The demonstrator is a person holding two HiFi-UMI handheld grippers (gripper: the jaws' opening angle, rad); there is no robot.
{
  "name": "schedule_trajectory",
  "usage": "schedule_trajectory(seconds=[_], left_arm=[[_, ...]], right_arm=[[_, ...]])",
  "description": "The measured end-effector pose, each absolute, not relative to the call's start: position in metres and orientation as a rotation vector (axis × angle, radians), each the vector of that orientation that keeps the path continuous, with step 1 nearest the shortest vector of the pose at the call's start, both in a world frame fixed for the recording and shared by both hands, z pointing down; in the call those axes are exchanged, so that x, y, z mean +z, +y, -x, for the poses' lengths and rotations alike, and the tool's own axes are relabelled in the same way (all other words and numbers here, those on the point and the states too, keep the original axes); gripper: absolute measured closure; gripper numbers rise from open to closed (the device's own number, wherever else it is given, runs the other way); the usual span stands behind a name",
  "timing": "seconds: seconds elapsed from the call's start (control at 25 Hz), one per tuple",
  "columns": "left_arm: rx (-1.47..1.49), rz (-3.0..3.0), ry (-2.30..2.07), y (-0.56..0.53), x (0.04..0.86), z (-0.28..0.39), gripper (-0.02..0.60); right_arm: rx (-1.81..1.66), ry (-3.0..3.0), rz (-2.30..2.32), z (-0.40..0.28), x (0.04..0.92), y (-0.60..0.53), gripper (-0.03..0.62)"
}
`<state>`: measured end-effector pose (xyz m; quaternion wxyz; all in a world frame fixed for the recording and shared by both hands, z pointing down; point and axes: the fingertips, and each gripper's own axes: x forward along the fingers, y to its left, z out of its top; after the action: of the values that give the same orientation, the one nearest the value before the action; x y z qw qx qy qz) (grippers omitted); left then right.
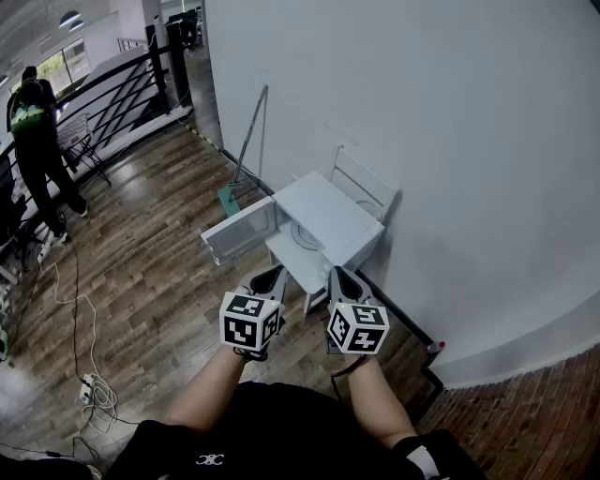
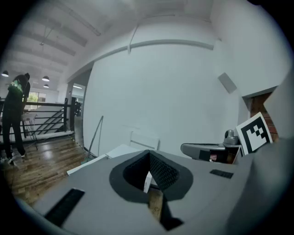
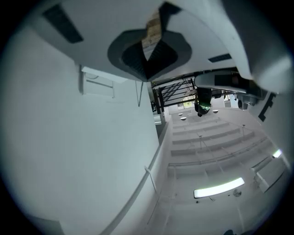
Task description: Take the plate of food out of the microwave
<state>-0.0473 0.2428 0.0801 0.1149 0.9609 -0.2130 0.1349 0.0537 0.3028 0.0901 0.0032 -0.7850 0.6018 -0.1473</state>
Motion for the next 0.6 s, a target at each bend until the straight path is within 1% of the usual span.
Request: schedule_trajectory(seconds=[0.6], left_arm=[[0.415, -2.798, -0.637, 0.239, 0.090, 0.046, 0.583]], right_arm=[[-0.508, 1.850, 2.440, -0.056, 0.106, 0.307, 0.582]])
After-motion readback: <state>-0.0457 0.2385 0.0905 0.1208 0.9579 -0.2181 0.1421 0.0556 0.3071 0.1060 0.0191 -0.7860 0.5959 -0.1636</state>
